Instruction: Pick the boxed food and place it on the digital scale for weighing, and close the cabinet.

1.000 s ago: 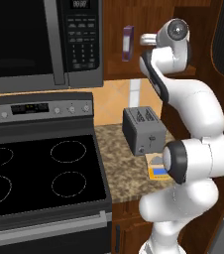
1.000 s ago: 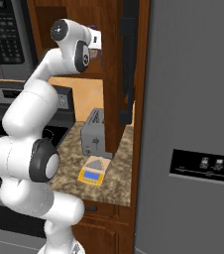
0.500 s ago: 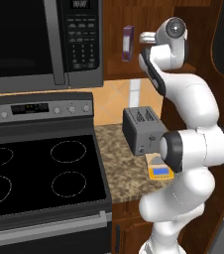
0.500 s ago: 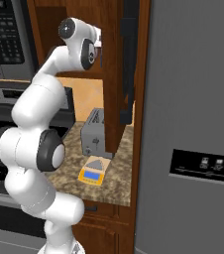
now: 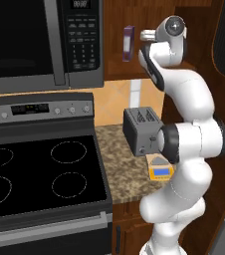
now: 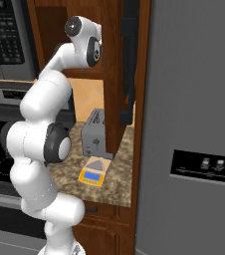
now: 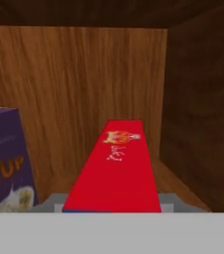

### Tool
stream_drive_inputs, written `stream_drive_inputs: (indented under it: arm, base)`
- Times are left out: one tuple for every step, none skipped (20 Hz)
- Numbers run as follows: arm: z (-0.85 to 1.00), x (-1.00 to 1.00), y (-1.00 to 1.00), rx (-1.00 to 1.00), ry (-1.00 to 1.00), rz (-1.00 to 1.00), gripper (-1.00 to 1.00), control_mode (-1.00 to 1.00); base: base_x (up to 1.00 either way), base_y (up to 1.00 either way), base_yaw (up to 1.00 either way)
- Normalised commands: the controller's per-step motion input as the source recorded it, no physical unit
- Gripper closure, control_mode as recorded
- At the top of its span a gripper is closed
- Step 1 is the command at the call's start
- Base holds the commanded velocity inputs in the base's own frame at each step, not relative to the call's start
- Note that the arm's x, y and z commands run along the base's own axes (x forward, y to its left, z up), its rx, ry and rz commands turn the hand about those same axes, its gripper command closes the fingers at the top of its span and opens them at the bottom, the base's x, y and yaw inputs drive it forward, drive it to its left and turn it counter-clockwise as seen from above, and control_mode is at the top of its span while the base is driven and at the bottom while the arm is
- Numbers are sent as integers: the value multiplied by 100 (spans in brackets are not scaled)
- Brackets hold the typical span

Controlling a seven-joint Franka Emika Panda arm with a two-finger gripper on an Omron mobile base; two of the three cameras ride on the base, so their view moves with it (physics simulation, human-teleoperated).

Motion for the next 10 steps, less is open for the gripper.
stream_drive_inputs:
  arm:
    - [0, 16, -6, 0, 0, 0, 100, -100]
    - [0, 11, -6, 0, 0, 0, 100, -100]
    - [0, 1, -4, 0, 0, 0, 100, -100]
    - [0, 0, 0, 6, 0, 0, 100, -100]
    - [0, -2, 0, 11, 0, -1, 100, -100]
    - [0, -31, 0, 10, 0, -2, 100, -100]
    - [0, -51, 0, 11, 0, -3, 100, -100]
    - [0, -77, 0, 7, -5, 0, 100, -100]
    - [0, -76, 0, 6, -4, 0, 100, -100]
    - [0, -89, 0, 5, -11, 0, 100, -100]
  base:
    - [0, 0, 0]
    - [0, 0, 0]
    - [0, 0, 0]
    - [0, 0, 0]
    - [0, 0, 0]
    - [0, 0, 0]
    - [0, 0, 0]
    - [0, 0, 0]
    - [0, 0, 0]
    - [0, 0, 0]
